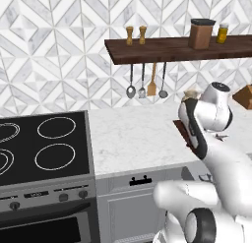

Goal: Place the appropriate cutting tool for cutting the garlic skin on the cutting board.

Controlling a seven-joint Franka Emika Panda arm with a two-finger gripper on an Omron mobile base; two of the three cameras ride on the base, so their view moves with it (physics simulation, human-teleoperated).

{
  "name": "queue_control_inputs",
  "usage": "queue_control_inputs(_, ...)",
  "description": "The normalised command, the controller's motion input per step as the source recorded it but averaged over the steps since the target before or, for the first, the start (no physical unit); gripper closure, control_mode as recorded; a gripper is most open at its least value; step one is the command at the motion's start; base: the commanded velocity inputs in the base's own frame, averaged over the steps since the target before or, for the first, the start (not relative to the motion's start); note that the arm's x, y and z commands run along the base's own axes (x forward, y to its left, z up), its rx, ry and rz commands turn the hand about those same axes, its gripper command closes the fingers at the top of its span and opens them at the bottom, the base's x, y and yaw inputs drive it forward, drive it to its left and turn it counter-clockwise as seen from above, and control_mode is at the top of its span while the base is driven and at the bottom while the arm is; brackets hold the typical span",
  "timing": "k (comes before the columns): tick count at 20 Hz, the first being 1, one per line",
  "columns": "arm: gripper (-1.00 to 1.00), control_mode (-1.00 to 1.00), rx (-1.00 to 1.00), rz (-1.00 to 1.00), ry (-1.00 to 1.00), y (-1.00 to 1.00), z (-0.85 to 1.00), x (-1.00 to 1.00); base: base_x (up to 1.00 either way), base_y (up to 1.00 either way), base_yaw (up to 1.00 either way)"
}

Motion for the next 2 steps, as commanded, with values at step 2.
queue_control_inputs(2,-1.0,-1.0,-0.12,0.01,-0.04,0.7,0.57,-0.44,0.0,0.0,0.0)
